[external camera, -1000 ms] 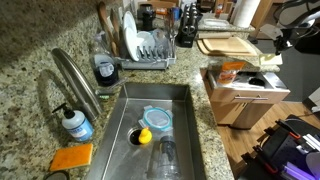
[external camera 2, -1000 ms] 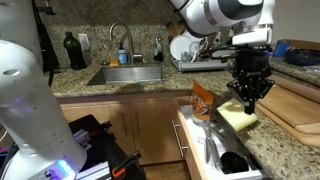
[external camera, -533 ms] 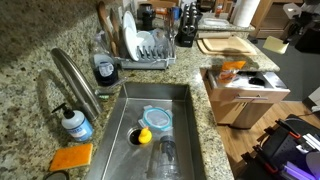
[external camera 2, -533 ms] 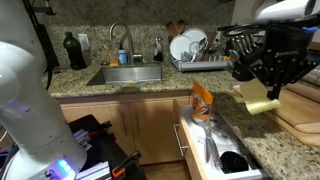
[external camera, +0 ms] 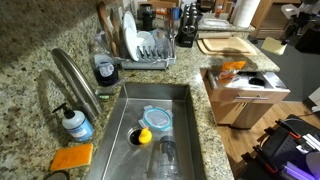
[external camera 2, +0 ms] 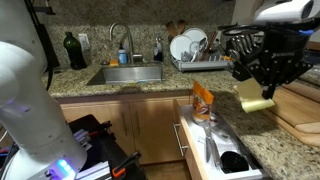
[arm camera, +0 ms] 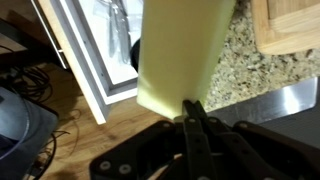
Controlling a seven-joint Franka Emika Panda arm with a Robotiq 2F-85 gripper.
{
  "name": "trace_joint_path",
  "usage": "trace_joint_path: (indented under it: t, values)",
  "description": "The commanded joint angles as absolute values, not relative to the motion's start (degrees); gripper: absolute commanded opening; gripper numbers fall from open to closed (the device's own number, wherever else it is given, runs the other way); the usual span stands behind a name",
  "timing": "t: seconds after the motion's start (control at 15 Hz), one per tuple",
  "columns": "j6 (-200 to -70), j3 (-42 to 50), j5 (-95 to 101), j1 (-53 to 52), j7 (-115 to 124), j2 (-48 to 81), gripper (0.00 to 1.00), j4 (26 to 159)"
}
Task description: Put the orange packet in the open drawer, remove the yellow sponge from the open drawer and use it to wipe the counter
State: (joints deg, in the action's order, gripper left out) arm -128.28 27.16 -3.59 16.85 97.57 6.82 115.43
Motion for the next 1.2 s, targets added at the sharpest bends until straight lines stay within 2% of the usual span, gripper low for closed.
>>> trace_joint_path:
  t: [0.0,0.4,0.6,0.67,0.73,1.13]
  values:
    - [-114.4,25.6,-12.6,20.7,98.4,16.0,0.00,101.9]
    - [-115.2,26.1,-13.1,23.5,117.7,33.6,0.00,85.3]
    - [-111.3,25.0,-11.8,25.1,123.4,42.1,0.00,78.7]
    - [-109.3,24.7,-11.9,25.4,124.6,43.6,0.00,77.6]
    - [-113.6,24.6,-11.4,24.5,122.5,39.1,0.01,83.2]
    - [-108.7,22.9,-13.5,27.0,123.4,44.3,0.00,77.9]
